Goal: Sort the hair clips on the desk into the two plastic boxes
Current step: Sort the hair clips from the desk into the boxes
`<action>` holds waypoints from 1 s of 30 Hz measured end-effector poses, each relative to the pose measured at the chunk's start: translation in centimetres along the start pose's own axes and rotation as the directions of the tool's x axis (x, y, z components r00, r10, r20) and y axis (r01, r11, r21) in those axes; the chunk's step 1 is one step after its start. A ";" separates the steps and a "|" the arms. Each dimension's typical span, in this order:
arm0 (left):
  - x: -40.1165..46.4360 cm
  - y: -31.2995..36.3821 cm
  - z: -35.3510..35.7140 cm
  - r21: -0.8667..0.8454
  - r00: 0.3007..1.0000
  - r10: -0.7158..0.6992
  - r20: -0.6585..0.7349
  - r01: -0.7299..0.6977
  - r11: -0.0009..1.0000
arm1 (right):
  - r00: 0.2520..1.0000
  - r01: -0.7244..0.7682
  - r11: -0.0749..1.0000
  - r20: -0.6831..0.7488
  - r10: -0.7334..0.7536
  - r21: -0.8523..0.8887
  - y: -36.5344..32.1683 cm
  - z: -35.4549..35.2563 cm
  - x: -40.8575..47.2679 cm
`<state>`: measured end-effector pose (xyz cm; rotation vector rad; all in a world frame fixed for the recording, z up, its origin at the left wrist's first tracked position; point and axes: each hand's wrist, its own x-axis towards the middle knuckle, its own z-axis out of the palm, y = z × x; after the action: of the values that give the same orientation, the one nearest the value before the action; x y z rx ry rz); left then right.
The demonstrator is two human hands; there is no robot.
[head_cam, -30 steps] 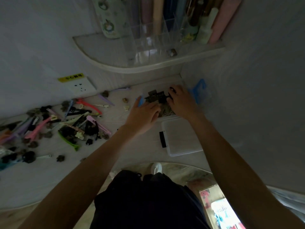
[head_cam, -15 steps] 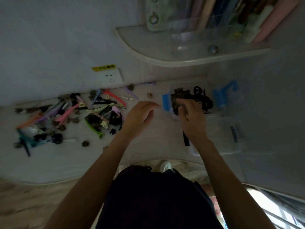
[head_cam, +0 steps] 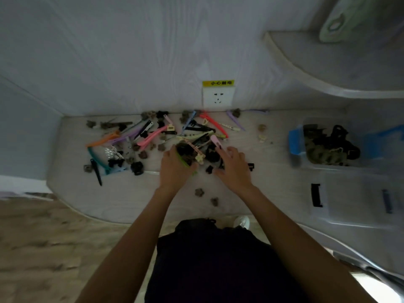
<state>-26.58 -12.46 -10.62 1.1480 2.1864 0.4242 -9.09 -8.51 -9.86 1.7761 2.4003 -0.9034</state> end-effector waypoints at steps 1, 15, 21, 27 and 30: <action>0.3 0.1 0.1 -0.022 0.999 0.053 0.013 -0.053 0.998 | 1.000 -0.007 1.000 -0.023 0.006 -0.016 -0.3 0.2 0.3; 2.6 -2.3 -4.2 -0.090 0.999 0.053 0.007 -0.053 0.995 | 0.995 -0.098 0.991 -0.005 0.098 -0.087 -1.1 -1.8 4.5; 4.9 1.5 -4.8 0.103 0.896 0.440 -0.063 -0.432 0.896 | 0.992 -0.125 0.992 -0.013 0.125 -0.023 0.3 -2.0 4.7; 8.5 4.5 -3.3 0.231 0.850 0.520 0.086 -0.525 0.819 | 0.981 -0.135 0.977 -0.115 0.154 0.163 1.6 -2.4 4.8; 9.0 4.7 -2.7 0.330 0.874 0.450 0.185 -0.486 0.809 | 0.965 -0.066 0.940 -0.217 0.145 0.335 1.7 -2.6 4.7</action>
<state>-29.26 -2.35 -9.47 1.8942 1.9250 0.1489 -8.41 -2.91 -10.06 2.2250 2.3680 -1.1953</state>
